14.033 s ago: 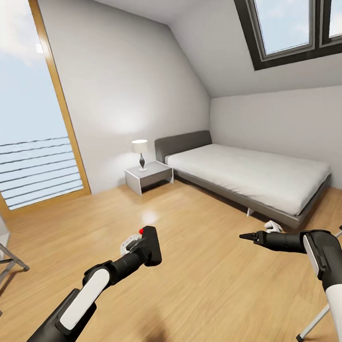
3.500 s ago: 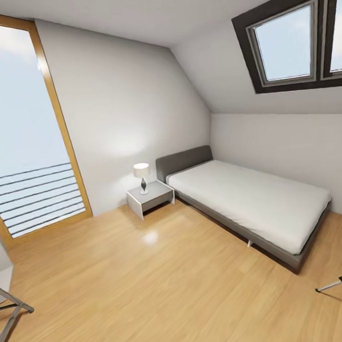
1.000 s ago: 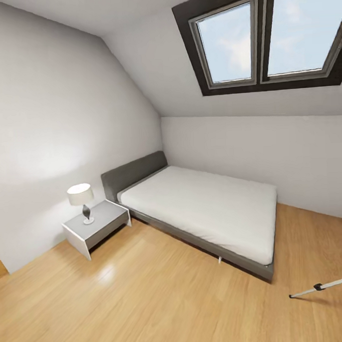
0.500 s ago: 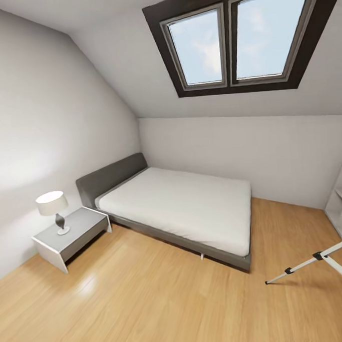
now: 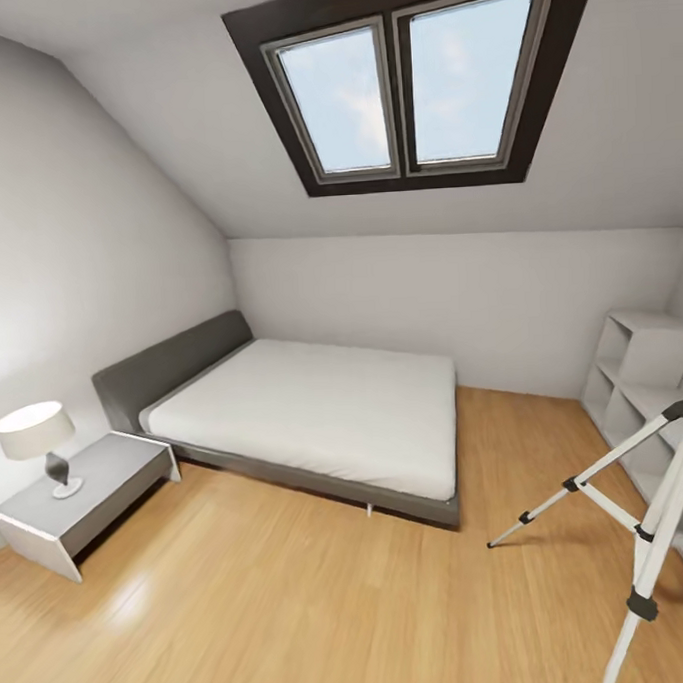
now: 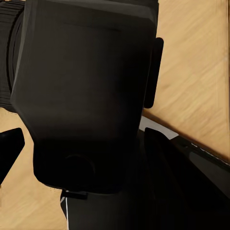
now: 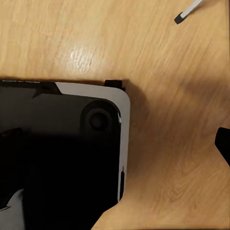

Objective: Attach the digital camera to the camera tripod in the bedroom.

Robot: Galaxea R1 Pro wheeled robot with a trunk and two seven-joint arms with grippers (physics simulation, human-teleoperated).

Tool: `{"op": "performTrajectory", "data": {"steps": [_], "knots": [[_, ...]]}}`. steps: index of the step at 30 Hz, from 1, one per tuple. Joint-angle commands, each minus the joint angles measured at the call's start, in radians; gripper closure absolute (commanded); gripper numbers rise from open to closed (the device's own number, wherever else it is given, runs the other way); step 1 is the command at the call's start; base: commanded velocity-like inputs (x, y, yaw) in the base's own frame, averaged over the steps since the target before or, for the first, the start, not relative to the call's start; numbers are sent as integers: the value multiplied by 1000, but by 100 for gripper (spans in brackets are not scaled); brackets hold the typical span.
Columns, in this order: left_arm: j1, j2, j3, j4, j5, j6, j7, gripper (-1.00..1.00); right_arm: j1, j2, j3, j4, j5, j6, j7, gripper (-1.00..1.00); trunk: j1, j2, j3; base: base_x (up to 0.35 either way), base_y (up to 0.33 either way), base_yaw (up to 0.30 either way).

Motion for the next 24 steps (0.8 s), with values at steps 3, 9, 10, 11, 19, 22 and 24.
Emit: {"op": "performTrajectory", "data": {"steps": [3, 9, 10, 11, 19, 22, 24], "knots": [[0, 0, -9, 0, 6, -2, 1, 100, -1, 0, -8, 3, 9, -5, 1, -100, 0, -1, 0, 0, 0, -294], [0, 0, -9, 0, 6, -2, 1, 100, -1, 1, -8, 3, 10, -5, 1, -100, 0, -1, 0, 0, 0, -294], [0, 0, -9, 0, 6, -2, 1, 100, -1, 1, -8, 3, 10, -5, 1, -100, 0, -1, 0, 0, 0, -294], [0, 0, -9, 0, 6, -2, 1, 100, -1, 1, -8, 3, 10, -5, 1, -100, 0, -1, 0, 0, 0, -294], [0, -1, -10, 0, 4, -3, 1, 100, -1, 1, -8, 3, 10, -6, 1, -100, 0, -1, 0, 0, 0, -294], [0, -2, -10, 0, 4, -3, 1, 100, -1, 1, -8, 3, 10, -6, 1, -100, 0, -1, 0, 0, 0, -294], [0, -3, -10, 0, 3, -3, 1, 100, -1, 1, -8, 3, 10, -6, 1, -100, 0, -1, 0, 0, 0, -294]]}}
